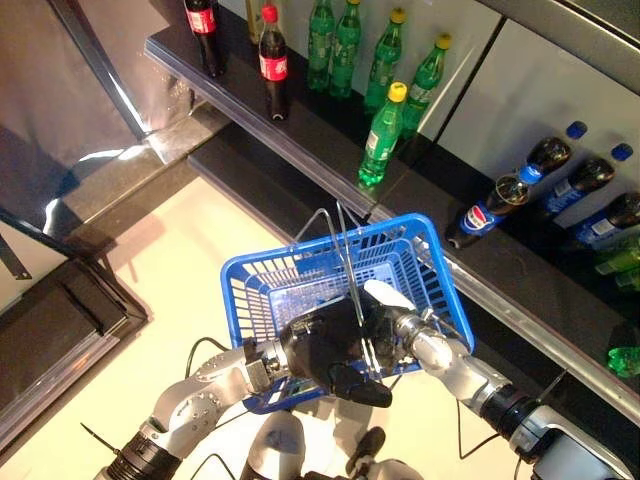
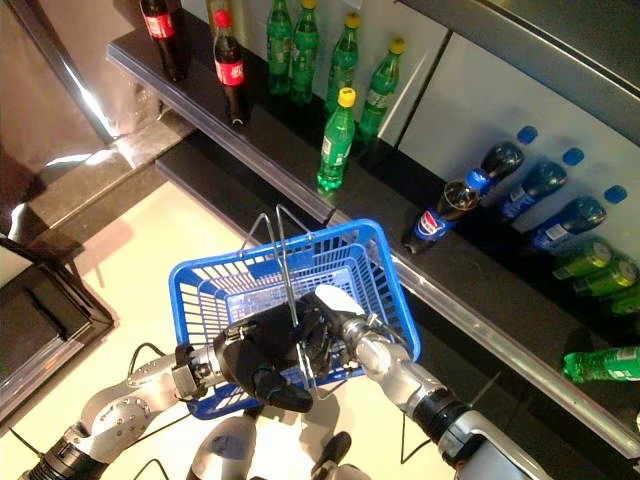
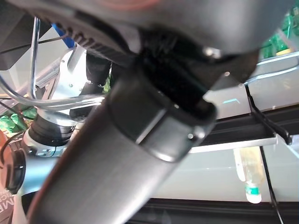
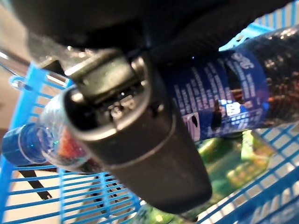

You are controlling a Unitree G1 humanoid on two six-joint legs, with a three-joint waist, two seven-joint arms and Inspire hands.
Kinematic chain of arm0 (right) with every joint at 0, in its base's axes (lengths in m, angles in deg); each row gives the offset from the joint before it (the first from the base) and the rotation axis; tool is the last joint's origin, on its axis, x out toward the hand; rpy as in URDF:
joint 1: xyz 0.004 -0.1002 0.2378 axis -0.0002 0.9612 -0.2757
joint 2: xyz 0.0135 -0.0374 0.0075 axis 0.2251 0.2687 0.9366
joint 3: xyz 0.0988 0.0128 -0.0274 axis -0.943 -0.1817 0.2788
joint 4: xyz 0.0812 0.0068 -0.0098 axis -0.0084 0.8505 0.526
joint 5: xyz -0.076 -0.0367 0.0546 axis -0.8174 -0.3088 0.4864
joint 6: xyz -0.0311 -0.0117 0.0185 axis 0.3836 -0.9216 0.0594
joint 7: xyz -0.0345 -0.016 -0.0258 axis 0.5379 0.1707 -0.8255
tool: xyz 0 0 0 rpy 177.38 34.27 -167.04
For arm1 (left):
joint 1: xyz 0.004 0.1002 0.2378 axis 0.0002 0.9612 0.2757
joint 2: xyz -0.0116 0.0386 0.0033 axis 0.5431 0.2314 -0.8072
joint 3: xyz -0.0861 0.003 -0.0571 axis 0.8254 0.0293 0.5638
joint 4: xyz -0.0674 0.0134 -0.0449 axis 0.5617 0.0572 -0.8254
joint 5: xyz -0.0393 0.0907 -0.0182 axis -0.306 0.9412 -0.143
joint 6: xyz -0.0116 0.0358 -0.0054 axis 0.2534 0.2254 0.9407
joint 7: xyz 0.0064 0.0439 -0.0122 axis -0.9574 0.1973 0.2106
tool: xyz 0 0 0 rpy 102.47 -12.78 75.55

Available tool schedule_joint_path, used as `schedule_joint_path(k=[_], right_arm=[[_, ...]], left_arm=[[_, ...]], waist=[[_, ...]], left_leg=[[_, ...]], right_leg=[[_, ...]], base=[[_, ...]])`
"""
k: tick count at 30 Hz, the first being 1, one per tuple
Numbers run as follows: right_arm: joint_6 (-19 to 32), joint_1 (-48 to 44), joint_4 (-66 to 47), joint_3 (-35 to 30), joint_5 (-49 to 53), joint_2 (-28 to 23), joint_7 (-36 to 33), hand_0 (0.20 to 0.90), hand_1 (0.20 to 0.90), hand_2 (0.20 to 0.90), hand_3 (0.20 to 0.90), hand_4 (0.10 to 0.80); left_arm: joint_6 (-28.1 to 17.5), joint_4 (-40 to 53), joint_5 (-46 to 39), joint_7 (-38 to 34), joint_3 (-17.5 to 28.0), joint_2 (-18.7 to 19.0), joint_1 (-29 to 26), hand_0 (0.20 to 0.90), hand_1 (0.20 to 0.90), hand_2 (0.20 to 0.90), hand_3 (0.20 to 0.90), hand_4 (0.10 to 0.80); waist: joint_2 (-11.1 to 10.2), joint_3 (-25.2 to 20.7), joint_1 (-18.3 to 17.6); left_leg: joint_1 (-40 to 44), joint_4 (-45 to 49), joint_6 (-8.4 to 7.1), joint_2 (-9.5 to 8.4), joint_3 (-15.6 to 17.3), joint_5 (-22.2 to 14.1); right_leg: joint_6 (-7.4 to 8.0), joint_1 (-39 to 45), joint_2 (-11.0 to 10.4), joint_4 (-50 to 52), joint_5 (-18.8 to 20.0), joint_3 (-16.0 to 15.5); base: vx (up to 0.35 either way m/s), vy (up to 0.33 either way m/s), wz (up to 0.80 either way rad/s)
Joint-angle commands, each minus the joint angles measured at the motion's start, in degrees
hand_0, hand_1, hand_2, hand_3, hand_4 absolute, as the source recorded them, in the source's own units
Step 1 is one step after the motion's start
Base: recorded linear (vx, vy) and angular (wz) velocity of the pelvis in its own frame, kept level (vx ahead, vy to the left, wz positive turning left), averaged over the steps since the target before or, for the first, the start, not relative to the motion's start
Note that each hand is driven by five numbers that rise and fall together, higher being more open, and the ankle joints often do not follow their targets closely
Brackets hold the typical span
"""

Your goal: Pick up the drink and place into the basket.

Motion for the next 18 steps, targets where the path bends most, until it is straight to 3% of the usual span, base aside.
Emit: schedule_joint_path(k=[1,2,3,18], right_arm=[[3.68,-5.19,1.08,5.26,-1.34,1.63,-2.58,0.822,0.822,0.822,0.809,0.709],[3.68,-5.19,1.08,5.26,-1.34,1.63,-2.58,0.822,0.822,0.822,0.809,0.709],[3.43,-5.34,1.14,5.45,-1.29,1.78,-2.61,0.900,0.900,0.900,0.900,0.800],[2.32,-4.56,0.68,5.17,-2.37,2.30,-2.68,0.900,0.900,0.900,0.900,0.800]], left_arm=[[-6.89,13.26,-6.07,12.02,-5.60,-9.47,-3.56,0.300,0.300,0.300,0.200,0.100],[-6.89,13.26,-6.07,12.02,-5.60,-9.47,-3.56,0.300,0.300,0.300,0.200,0.100],[-6.91,13.24,-6.14,12.01,-5.78,-9.43,-3.68,0.300,0.300,0.300,0.200,0.100],[-6.53,13.36,-5.98,12.20,-5.84,-9.46,-3.31,0.300,0.300,0.300,0.200,0.100]], waist=[[-0.42,-19.07,-0.07],[-0.42,-19.07,-0.07],[-0.44,-19.06,-0.01],[-0.45,-18.85,-0.05]], left_leg=[[0.85,-0.33,-2.78,3.02,4.36,-4.76],[0.85,-0.33,-2.78,3.02,4.36,-4.76],[0.82,-0.33,-2.76,2.98,4.31,-4.75],[1.11,-0.33,-2.58,2.82,4.16,-4.91]], right_leg=[[3.77,-0.28,-2.41,0.68,-0.07,-2.06],[3.77,-0.28,-2.41,0.68,-0.07,-2.06],[3.77,-0.27,-2.39,0.66,-0.07,-2.05],[3.83,-0.12,-2.34,0.68,0.02,-1.82]], base=[[0.000,0.000,0.00],[0.000,0.000,0.00],[0.000,0.000,0.00],[0.000,0.000,0.00]])
